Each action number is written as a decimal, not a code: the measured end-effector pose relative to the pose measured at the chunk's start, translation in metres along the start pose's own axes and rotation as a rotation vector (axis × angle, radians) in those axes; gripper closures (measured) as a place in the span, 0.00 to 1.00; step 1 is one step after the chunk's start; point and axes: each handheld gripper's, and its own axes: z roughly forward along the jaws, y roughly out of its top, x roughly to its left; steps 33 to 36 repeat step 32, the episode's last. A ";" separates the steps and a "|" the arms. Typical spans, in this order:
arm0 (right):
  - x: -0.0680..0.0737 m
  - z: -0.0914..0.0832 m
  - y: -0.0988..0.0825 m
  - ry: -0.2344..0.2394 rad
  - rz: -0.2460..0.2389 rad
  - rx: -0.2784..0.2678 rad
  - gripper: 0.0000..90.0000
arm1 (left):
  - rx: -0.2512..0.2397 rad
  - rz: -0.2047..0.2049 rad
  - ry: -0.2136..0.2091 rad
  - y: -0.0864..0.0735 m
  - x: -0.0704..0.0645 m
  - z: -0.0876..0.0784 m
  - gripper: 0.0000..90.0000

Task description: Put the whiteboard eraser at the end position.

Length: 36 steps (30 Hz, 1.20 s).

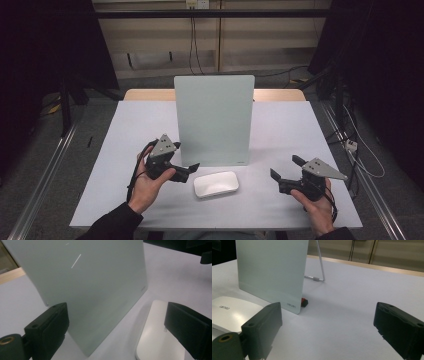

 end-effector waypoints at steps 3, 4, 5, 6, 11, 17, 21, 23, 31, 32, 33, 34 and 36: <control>0.000 0.000 0.000 -0.001 -0.001 0.001 0.09 | -0.001 -0.009 0.012 -0.005 0.004 -0.006 0.06; 0.000 0.000 0.000 -0.001 0.001 0.002 0.09 | 0.002 -0.014 0.018 -0.007 0.005 -0.008 0.06; 0.000 0.000 0.000 -0.002 0.002 0.001 0.09 | -0.004 -0.016 0.025 -0.010 0.007 -0.011 0.06; 0.000 0.000 0.000 -0.002 0.002 0.003 0.09 | -0.005 -0.032 0.037 -0.013 0.008 -0.015 0.06; 0.000 -0.001 0.000 -0.003 0.005 0.006 0.09 | -0.023 -0.088 0.075 -0.025 0.015 -0.028 0.06; 0.000 -0.001 -0.001 -0.005 0.002 0.009 0.09 | -0.052 -0.106 0.103 -0.035 0.019 -0.041 0.06; 0.000 -0.002 -0.001 -0.009 0.004 0.011 0.09 | -0.063 -0.108 0.125 -0.042 0.018 -0.046 0.06; 0.000 -0.003 -0.001 -0.009 0.004 0.007 0.09 | -0.076 -0.117 0.125 -0.044 0.019 -0.048 0.06; -0.003 -0.003 -0.002 -0.021 0.015 0.011 0.09 | -0.093 -0.116 0.124 -0.049 0.019 -0.051 0.07; -0.002 -0.003 -0.002 -0.022 0.012 0.012 0.09 | -0.094 -0.120 0.130 -0.049 0.019 -0.051 0.07; -0.002 -0.003 -0.002 -0.022 0.012 0.012 0.09 | -0.094 -0.120 0.130 -0.049 0.019 -0.051 0.07; -0.002 -0.003 -0.002 -0.022 0.012 0.012 0.09 | -0.094 -0.120 0.130 -0.049 0.019 -0.051 0.07; -0.002 -0.003 -0.002 -0.022 0.012 0.012 0.09 | -0.094 -0.120 0.130 -0.049 0.019 -0.051 0.07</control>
